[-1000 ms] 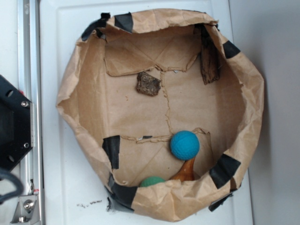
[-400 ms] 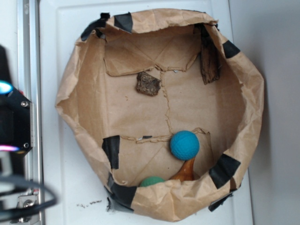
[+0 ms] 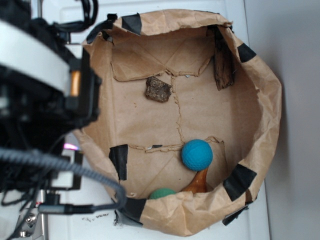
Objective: Grab the green ball.
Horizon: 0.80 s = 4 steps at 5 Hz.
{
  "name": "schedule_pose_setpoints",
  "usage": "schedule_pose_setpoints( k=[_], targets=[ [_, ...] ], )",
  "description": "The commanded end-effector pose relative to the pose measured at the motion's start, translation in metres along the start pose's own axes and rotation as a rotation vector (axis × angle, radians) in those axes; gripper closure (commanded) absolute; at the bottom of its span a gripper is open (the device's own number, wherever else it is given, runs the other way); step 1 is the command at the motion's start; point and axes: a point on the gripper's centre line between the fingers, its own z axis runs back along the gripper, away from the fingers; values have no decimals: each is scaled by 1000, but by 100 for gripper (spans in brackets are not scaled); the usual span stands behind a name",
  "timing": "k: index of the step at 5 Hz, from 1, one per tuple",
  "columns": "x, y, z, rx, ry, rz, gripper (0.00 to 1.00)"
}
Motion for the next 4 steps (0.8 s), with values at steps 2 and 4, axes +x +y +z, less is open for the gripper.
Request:
schedule_pose_setpoints(
  k=[2, 4],
  targets=[
    [30, 31, -27, -111, 8, -97, 0],
    [44, 33, -75, -112, 58, -144, 0]
  ],
)
